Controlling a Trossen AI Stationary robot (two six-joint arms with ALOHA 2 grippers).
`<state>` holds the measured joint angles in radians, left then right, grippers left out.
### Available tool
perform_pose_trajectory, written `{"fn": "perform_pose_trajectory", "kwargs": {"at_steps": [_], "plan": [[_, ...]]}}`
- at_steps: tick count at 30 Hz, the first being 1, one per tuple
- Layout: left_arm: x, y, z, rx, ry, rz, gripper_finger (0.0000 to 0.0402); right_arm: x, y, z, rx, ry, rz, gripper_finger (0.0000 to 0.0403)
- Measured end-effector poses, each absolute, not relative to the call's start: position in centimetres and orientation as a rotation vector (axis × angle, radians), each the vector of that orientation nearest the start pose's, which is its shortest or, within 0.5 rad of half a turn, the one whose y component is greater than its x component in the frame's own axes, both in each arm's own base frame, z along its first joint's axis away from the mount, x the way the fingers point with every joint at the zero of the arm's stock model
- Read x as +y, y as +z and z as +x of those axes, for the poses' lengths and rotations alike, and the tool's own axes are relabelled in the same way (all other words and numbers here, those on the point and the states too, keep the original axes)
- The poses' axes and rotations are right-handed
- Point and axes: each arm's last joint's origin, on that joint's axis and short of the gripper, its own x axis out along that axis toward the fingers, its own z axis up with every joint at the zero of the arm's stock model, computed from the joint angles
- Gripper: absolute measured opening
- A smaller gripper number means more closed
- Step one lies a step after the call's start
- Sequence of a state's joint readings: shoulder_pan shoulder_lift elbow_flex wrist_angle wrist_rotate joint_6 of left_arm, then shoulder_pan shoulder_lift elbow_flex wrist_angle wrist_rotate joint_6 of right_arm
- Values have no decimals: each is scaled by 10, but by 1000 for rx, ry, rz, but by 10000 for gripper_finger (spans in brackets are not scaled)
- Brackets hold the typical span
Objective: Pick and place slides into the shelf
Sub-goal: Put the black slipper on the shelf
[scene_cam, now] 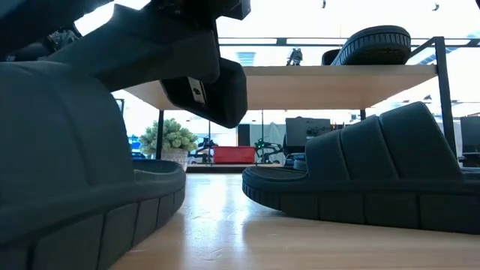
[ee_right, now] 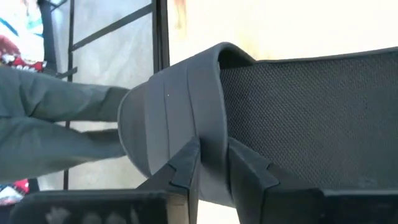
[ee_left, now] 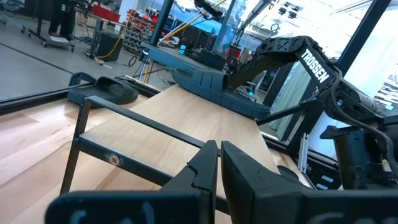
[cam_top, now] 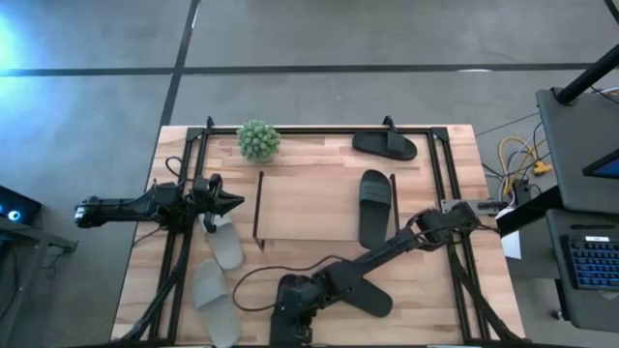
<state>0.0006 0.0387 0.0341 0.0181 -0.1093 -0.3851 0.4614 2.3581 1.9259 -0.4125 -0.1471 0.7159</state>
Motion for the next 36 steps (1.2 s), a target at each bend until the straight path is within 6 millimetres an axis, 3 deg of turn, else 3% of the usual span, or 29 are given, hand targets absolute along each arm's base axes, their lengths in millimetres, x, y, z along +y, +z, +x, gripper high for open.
{"fn": "perform_pose_trajectory", "kwargs": {"at_steps": [7, 13, 22, 31, 36], "plan": [[3, 174, 98, -34, 106, -385, 6, 234, 170, 463, 1001, 229, 545, 60], [3, 174, 98, -34, 105, -385, 6, 237, 173, 465, 991, 293, 571, 14], [3, 174, 98, -34, 106, -385, 6, 240, 186, 470, 900, 326, 651, 10], [3, 174, 98, -34, 106, -385, 6, 242, 235, 472, 700, 252, 675, 9], [3, 174, 98, -35, 106, -385, 6, 237, 264, 458, 658, 44, 708, 9]]}}
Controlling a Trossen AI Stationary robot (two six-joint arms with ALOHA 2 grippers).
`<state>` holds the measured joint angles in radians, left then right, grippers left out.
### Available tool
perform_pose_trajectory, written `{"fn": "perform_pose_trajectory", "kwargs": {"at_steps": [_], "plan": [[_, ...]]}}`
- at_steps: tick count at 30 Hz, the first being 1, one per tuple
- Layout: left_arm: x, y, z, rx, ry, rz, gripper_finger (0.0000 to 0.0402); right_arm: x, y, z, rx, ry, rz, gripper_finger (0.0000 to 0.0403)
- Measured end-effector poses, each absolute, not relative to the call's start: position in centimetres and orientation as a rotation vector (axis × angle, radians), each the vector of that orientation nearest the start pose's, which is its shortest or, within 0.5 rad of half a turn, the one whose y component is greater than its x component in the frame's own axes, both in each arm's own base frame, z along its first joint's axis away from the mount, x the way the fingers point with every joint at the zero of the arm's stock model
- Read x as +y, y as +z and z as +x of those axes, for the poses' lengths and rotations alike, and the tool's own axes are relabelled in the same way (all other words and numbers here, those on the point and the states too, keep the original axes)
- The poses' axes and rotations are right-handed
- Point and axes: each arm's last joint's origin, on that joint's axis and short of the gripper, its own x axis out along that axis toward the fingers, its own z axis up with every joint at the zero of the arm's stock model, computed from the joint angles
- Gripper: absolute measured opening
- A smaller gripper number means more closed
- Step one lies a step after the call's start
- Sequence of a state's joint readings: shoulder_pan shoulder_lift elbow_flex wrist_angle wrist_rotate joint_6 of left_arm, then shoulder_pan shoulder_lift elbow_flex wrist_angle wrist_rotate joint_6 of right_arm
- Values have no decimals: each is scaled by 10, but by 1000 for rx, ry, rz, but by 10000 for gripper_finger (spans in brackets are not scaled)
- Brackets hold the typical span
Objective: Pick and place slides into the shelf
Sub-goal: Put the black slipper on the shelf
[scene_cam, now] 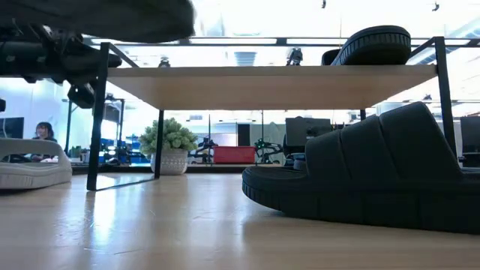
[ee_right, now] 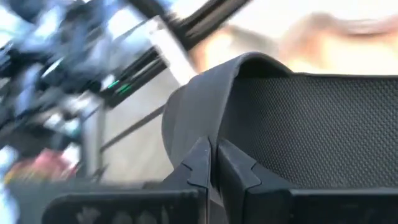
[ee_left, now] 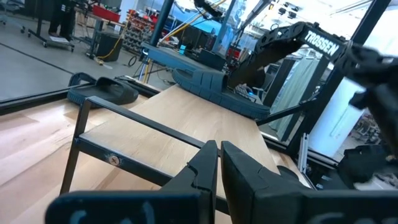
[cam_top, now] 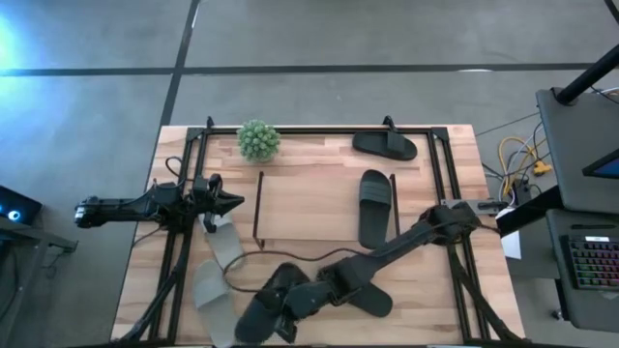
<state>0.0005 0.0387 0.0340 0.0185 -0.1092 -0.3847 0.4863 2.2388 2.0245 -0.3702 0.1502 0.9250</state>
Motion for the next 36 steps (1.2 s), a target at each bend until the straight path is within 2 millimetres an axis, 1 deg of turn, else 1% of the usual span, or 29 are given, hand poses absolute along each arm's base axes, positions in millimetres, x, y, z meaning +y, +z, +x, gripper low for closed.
{"fn": "perform_pose_trajectory", "kwargs": {"at_steps": [4, 7, 10, 14, 17, 19, 20, 23, 27, 32, 36], "plan": [[3, 174, 98, -35, 105, -385, 6, 232, 280, 441, 612, -212, 774, 9], [3, 174, 98, -34, 106, -385, 6, 230, 294, 429, 521, -349, 870, 9], [3, 174, 98, -34, 106, -385, 6, 236, 305, 418, 382, -468, 984, 9], [3, 174, 98, -34, 106, -385, 6, 243, 310, 405, 39, -669, 1064, 11], [3, 174, 98, -34, 106, -385, 6, 239, 316, 399, -315, -790, 1124, 11], [3, 174, 98, -34, 105, -385, 6, 235, 314, 399, -534, -831, 1155, 11], [3, 174, 98, -34, 106, -385, 6, 233, 312, 401, -614, -838, 1173, 12], [3, 174, 98, -34, 106, -385, 6, 225, 307, 408, -660, -844, 1217, 12], [3, 174, 98, -34, 105, -385, 6, 220, 302, 417, -729, -837, 1297, 13], [3, 174, 98, -33, 106, -385, 6, 209, 289, 426, -731, -868, 1265, 13], [3, 174, 98, -34, 106, -385, 6, 196, 284, 431, -749, -897, 1243, 13]]}}
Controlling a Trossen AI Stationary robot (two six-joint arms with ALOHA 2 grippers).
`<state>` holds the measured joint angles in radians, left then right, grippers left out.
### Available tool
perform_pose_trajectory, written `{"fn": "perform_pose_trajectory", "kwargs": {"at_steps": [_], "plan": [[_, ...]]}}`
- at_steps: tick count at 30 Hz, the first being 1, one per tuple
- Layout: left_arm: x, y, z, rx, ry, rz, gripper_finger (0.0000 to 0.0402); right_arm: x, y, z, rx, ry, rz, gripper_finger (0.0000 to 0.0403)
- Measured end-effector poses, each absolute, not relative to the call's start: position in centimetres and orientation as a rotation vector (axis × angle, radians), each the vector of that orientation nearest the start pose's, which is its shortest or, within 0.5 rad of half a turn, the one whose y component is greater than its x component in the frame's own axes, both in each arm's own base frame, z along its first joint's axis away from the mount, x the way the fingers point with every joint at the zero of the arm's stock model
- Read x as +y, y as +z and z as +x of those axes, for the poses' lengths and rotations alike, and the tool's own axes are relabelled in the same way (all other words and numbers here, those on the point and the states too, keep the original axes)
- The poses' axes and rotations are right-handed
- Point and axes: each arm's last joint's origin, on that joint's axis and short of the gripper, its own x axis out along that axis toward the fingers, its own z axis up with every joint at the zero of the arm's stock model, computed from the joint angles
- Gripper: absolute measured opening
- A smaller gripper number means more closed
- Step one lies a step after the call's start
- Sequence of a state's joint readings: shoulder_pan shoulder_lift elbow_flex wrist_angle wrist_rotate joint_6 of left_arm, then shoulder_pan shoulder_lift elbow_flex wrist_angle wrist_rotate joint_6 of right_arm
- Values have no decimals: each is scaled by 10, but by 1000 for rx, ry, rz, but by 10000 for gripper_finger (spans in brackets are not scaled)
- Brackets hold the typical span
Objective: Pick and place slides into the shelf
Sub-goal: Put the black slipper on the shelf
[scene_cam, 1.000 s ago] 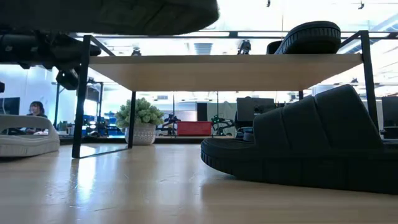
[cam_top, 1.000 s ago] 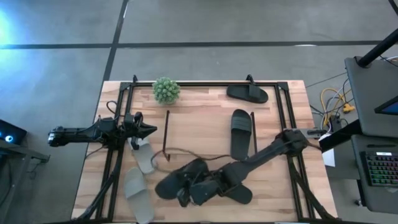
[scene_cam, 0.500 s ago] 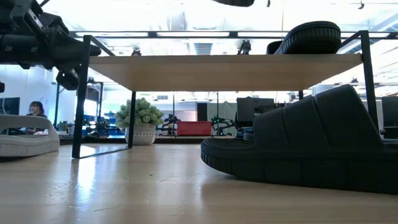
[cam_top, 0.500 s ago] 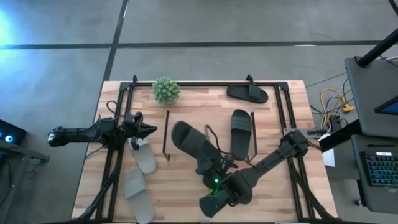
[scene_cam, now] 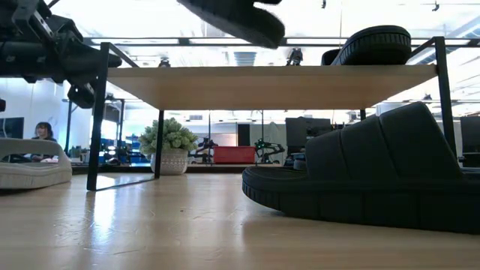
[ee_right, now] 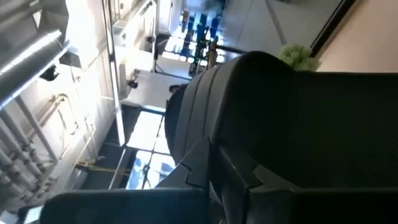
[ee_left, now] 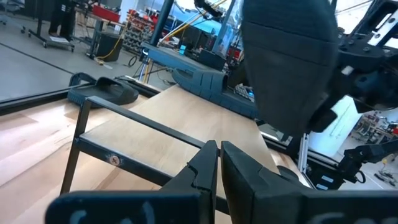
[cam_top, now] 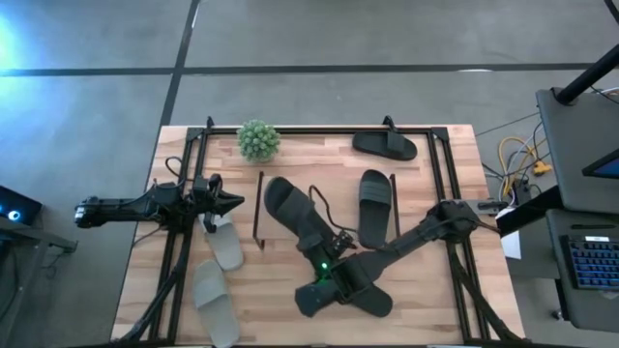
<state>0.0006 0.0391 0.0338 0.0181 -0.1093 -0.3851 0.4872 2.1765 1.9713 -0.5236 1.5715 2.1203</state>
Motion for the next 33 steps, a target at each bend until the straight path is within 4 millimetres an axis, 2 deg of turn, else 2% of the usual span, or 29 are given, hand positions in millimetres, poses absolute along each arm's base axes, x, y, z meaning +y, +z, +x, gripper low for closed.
{"fn": "perform_pose_trajectory", "kwargs": {"at_steps": [8, 11, 14, 22, 27, 30, 33], "plan": [[3, 174, 98, -34, 106, -385, 6, 159, 279, 447, -674, -1007, 1085, 13], [3, 174, 98, -34, 106, -385, 6, 149, 272, 450, -667, -1011, 1132, 23], [3, 174, 98, -34, 106, -385, 6, 144, 264, 451, -692, -1010, 1174, 49], [3, 174, 98, -34, 106, -385, 6, 145, 258, 449, -707, -1004, 1191, 139], [3, 174, 98, -34, 106, -385, 6, 153, 265, 443, -647, -981, 1216, 165], [3, 174, 98, -34, 106, -385, 6, 165, 276, 436, -581, -977, 1123, 167], [3, 174, 98, -34, 106, -385, 6, 171, 304, 431, -389, -967, 944, 158]]}}
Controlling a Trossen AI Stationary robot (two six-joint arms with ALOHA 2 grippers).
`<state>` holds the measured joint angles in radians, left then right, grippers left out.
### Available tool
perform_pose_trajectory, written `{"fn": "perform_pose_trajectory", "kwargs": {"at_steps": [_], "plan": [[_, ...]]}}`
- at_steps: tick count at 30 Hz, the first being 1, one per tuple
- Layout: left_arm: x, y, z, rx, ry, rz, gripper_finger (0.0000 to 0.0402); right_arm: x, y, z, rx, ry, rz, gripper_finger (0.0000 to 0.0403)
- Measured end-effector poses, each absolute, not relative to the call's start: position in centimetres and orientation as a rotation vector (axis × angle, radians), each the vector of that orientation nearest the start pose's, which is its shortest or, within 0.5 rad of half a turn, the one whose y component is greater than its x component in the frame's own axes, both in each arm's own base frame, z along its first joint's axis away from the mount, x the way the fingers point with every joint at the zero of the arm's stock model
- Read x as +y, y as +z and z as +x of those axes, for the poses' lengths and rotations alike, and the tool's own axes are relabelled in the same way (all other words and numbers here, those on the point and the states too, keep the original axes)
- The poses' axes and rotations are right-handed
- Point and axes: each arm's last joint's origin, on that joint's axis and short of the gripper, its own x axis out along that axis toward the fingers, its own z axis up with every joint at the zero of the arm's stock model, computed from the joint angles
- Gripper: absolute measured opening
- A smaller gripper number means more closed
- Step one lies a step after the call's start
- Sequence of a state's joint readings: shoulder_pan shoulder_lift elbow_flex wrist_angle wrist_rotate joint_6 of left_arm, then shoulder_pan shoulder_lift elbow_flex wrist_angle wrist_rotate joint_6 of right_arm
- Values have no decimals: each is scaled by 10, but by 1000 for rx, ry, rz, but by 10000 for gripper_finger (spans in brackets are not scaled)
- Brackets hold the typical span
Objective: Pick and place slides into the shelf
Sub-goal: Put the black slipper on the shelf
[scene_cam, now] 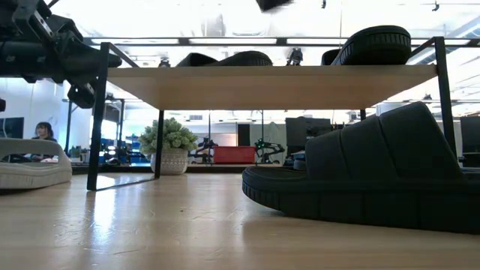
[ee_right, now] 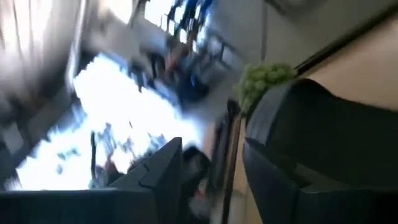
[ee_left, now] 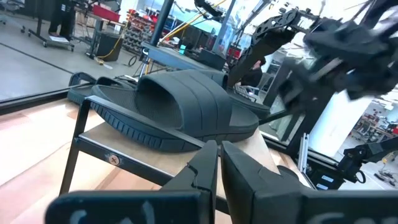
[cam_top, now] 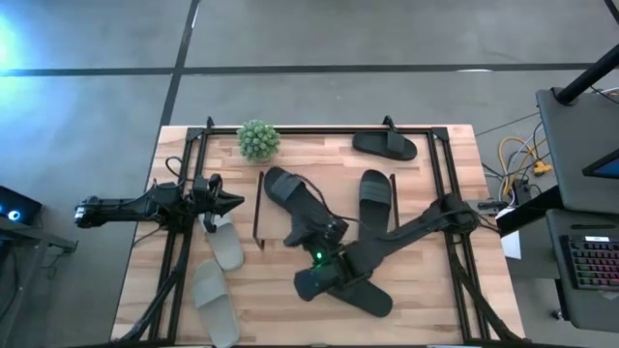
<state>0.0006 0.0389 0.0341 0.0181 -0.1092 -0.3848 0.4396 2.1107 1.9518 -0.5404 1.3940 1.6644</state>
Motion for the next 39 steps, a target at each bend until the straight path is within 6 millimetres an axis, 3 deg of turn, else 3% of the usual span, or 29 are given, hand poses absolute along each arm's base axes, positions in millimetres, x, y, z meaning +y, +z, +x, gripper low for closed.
{"fn": "perform_pose_trajectory", "kwargs": {"at_steps": [2, 5, 10, 15, 21, 32, 39], "plan": [[3, 174, 98, -34, 106, -385, 6, 166, 330, 431, -195, -903, 829, 145], [3, 174, 98, -34, 106, -385, 6, 139, 361, 440, 15, -755, 743, 122], [3, 174, 98, -34, 105, -385, 6, 82, 384, 457, 228, -565, 651, 85], [3, 174, 98, -34, 106, -385, 6, 43, 376, 460, 488, -483, 529, 43], [3, 174, 98, -34, 106, -385, 6, 30, 359, 460, 739, -316, 305, 10], [3, 174, 98, -33, 106, -385, 6, 17, 358, 459, 819, 32, -230, 9], [3, 174, 98, -34, 106, -385, 6, 0, 348, 467, 832, 80, -381, 9]]}}
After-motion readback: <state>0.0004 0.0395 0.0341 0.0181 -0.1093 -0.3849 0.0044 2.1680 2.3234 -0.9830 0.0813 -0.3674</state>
